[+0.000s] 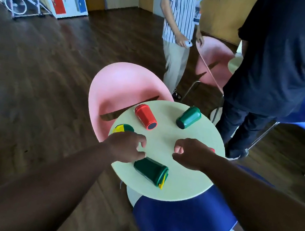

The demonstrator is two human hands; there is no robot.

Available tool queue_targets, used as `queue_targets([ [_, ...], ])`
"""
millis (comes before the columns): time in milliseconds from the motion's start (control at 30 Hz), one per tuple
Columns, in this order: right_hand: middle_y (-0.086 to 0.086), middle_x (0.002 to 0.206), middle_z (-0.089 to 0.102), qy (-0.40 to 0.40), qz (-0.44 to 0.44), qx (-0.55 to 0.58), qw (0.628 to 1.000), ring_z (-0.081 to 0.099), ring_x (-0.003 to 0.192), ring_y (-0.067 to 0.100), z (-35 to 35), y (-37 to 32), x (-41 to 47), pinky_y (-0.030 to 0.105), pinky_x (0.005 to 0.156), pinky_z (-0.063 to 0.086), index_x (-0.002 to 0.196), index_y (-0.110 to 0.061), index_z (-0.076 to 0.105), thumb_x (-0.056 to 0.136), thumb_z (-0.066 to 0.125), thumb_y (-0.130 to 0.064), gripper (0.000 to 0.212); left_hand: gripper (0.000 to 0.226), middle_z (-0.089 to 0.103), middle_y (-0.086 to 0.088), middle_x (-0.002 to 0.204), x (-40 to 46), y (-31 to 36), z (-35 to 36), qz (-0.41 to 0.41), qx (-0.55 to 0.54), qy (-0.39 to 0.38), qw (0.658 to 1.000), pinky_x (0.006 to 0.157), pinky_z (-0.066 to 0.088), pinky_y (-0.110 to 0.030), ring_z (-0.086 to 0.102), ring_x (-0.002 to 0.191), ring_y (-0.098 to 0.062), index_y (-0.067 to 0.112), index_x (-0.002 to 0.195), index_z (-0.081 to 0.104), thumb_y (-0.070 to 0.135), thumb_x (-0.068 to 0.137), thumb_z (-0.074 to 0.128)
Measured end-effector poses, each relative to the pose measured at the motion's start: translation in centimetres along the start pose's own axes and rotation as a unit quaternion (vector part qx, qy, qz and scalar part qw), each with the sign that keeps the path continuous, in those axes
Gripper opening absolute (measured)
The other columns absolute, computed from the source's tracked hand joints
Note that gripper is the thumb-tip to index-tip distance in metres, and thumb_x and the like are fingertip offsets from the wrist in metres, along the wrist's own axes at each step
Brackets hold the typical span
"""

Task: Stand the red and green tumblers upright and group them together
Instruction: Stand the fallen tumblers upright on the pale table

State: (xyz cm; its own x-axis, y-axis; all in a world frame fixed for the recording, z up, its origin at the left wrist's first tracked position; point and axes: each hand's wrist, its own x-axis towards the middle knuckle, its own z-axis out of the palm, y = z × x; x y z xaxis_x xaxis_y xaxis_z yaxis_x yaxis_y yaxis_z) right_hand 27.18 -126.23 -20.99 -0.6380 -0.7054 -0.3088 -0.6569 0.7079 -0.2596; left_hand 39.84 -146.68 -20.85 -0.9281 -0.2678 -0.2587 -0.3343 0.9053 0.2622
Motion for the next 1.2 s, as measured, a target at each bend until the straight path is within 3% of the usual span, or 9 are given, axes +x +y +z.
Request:
queue_targets([
  [200,-0.002,0.112,0.060,-0.037,0.074,0.050,0.995,0.058,0.100,0.025,3.5,2.1,2.4,0.041,0.086,0.053,0.104,-0.031,0.058,0.088,0.052,-0.047,0.023,0.041,0.061,0.011,0.113,7.0,0.4,3.0,0.105,0.080,-0.098,0.986,0.089,0.050,-0.034,0.060,0.103,-0.015,0.037,0.119,0.057,0.058,0.083,0.060],
  [400,0.000,0.114,0.061,-0.065,0.207,0.122,0.969,0.058,0.101,0.025,7.7,2.1,3.3,0.042,0.089,0.053,0.110,-0.031,0.057,0.088,0.051,-0.046,0.027,0.064,0.052,0.008,0.136,12.2,0.6,6.5,0.245,0.158,-0.198,0.936,0.095,0.045,-0.034,0.054,0.123,-0.017,0.034,0.137,0.046,0.062,0.081,0.062],
  [600,0.000,0.121,0.061,-0.052,0.314,0.234,0.919,0.059,0.104,0.025,12.1,-0.3,4.0,0.040,0.090,0.052,0.127,-0.031,0.050,0.088,0.056,-0.044,0.042,0.093,0.051,0.005,0.132,14.2,-1.2,9.7,0.335,0.219,-0.240,0.885,0.091,0.049,-0.039,0.053,0.122,-0.021,0.029,0.141,0.040,0.071,0.064,0.069],
  [867,0.007,0.142,0.052,-0.040,0.386,0.368,0.845,0.052,0.125,0.027,15.1,-1.7,6.1,0.036,0.100,0.044,0.149,-0.023,0.034,0.087,0.061,-0.042,0.070,0.085,0.054,-0.001,0.120,14.8,-2.3,12.6,0.354,0.244,-0.178,0.885,0.084,0.048,-0.040,0.053,0.113,-0.026,0.025,0.127,0.042,0.067,0.060,0.074],
  [1000,0.011,0.127,0.058,-0.058,0.408,0.414,0.812,0.060,0.109,0.026,16.3,-2.3,6.8,0.038,0.090,0.052,0.143,-0.018,0.042,0.090,0.058,-0.043,0.061,0.063,0.058,0.002,0.116,14.4,-2.6,13.7,0.347,0.226,-0.158,0.897,0.079,0.045,-0.037,0.054,0.109,-0.024,0.025,0.117,0.047,0.056,0.066,0.067],
  [1200,0.007,0.129,0.055,0.013,0.401,0.505,0.764,0.059,0.107,0.023,16.1,-2.4,6.9,0.040,0.088,0.058,0.141,-0.029,0.040,0.082,0.070,-0.047,0.069,0.060,0.059,0.007,0.110,14.3,-3.5,13.2,0.296,0.117,-0.123,0.940,0.076,0.047,-0.034,0.058,0.105,-0.019,0.028,0.109,0.045,0.058,0.061,0.064],
])
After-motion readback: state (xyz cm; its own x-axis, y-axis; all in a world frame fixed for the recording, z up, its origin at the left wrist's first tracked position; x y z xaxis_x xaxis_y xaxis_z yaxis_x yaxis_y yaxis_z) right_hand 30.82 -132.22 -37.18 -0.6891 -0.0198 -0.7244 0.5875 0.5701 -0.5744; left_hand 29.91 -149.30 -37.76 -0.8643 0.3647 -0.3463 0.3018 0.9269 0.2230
